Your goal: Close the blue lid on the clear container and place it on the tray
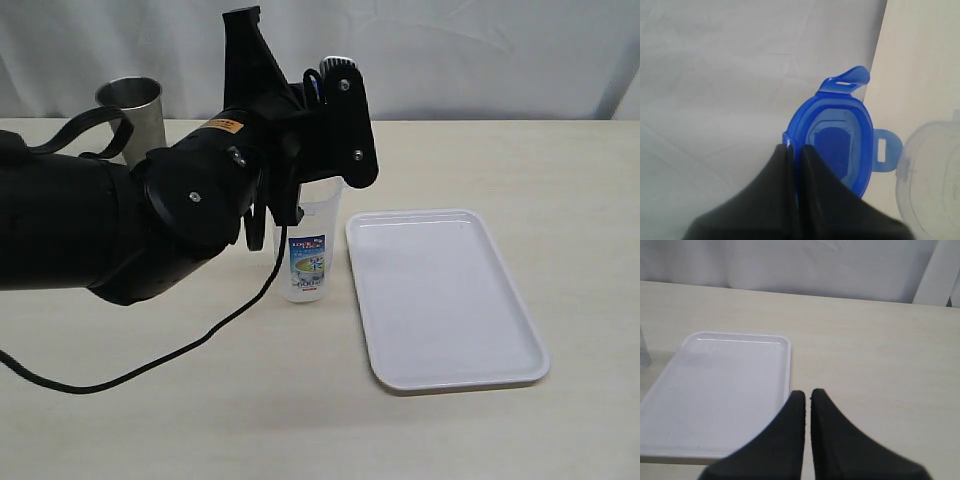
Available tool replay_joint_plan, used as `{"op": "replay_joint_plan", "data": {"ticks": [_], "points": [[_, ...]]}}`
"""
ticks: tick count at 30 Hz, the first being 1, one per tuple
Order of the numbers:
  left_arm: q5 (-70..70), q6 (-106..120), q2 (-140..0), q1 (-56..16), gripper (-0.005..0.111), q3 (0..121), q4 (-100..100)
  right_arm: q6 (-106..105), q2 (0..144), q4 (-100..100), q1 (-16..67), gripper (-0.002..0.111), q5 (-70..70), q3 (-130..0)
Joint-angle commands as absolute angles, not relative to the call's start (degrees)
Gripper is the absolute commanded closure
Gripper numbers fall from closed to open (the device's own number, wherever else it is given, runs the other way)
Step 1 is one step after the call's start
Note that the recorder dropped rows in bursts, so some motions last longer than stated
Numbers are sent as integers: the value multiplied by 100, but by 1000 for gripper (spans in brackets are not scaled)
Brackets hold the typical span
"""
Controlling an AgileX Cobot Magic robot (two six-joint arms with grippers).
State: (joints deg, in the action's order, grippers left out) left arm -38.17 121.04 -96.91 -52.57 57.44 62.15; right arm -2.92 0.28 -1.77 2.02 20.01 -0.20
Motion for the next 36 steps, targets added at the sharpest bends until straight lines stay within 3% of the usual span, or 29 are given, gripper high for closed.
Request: {"op": "replay_joint_plan", "data": {"ticks": [1,24,36], "points": [[-3798,12278,-9680,-5269,107,5742,6242,-309,0,-175,218,104,1977,0],[-3718,12278,-9680,-5140,107,5742,6508,-309,0,-175,218,104,1977,0],[-3924,12278,-9680,-5400,107,5742,6562,-309,0,-175,218,104,1977,0]]}}
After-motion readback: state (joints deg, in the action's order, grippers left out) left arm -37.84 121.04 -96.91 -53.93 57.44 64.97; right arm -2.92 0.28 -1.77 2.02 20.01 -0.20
